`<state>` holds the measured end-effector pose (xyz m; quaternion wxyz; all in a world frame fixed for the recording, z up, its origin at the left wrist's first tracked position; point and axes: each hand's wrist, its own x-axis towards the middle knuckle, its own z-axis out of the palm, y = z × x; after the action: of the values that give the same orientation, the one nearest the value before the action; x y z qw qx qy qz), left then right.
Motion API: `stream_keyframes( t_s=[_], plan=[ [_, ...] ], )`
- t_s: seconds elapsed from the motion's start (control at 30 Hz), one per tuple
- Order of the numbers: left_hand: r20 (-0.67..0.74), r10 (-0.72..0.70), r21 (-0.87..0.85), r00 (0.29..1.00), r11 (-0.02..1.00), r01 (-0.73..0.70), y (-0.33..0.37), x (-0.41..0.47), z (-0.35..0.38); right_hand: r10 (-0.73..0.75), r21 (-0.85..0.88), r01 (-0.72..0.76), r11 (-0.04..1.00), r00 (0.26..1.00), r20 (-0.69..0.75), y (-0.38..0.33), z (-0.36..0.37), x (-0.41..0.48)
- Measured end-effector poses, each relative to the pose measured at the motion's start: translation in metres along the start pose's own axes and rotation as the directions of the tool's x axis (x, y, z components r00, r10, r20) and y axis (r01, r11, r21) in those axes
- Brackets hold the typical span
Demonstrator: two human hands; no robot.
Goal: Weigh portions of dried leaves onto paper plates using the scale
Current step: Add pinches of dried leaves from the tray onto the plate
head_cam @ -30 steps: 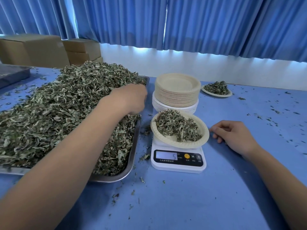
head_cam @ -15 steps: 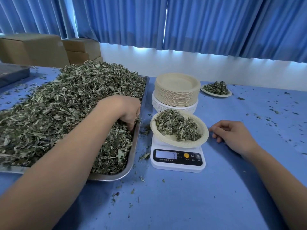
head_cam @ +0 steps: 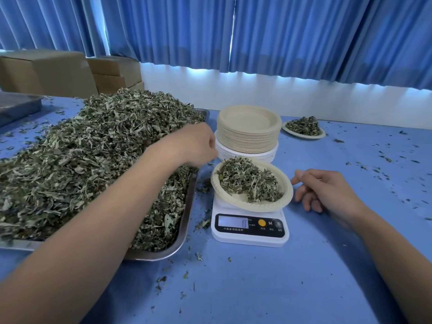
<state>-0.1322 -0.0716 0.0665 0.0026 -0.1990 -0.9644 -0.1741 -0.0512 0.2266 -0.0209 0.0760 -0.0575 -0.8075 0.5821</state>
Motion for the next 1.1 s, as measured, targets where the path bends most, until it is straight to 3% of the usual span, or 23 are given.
stream_keyframes(
  t_s=[0.17, 0.3, 0.5, 0.67, 0.77, 0.87, 1.0, 1.1],
  plan=[
    [0.099, 0.024, 0.004, 0.995, 1.000, -0.024, 0.013, -0.001, 0.029, 0.099, 0.086, -0.118, 0.989, 0.975, 0.199, -0.010, 0.003, -0.003],
    [0.105, 0.035, -0.110, 0.994, 0.994, -0.023, 0.028, 0.003, 0.038, 0.186, 0.120, -0.208, 0.971, 0.967, 0.171, -0.011, -0.019, -0.004],
    [0.102, 0.002, -0.381, 0.995, 0.924, 0.037, 0.103, 0.034, 0.062, 0.296, 0.143, -0.276, 0.951, 0.944, -0.145, -0.003, -0.081, -0.011],
    [0.201, -0.069, -0.452, 0.977, 0.878, 0.155, 0.151, 0.069, 0.090, 0.348, 0.233, -0.268, 0.935, 0.825, -0.446, 0.016, -0.103, -0.005],
    [0.308, -0.136, -0.573, 0.942, 0.764, 0.297, 0.167, 0.090, 0.115, 0.432, 0.393, -0.237, 0.888, 0.723, -0.539, 0.028, -0.098, 0.015],
    [0.366, -0.149, -0.724, 0.919, 0.574, 0.382, 0.178, 0.109, 0.127, 0.440, 0.354, -0.268, 0.896, 0.638, -0.632, 0.035, -0.093, 0.041],
    [0.385, -0.126, -0.832, 0.914, 0.381, 0.403, 0.188, 0.122, 0.130, 0.399, 0.265, -0.299, 0.917, 0.648, -0.649, 0.027, -0.079, 0.066],
    [0.406, -0.092, -0.859, 0.909, 0.301, 0.414, 0.187, 0.123, 0.131, 0.354, 0.212, -0.287, 0.934, 0.677, -0.645, 0.025, -0.065, 0.079]
  ],
)
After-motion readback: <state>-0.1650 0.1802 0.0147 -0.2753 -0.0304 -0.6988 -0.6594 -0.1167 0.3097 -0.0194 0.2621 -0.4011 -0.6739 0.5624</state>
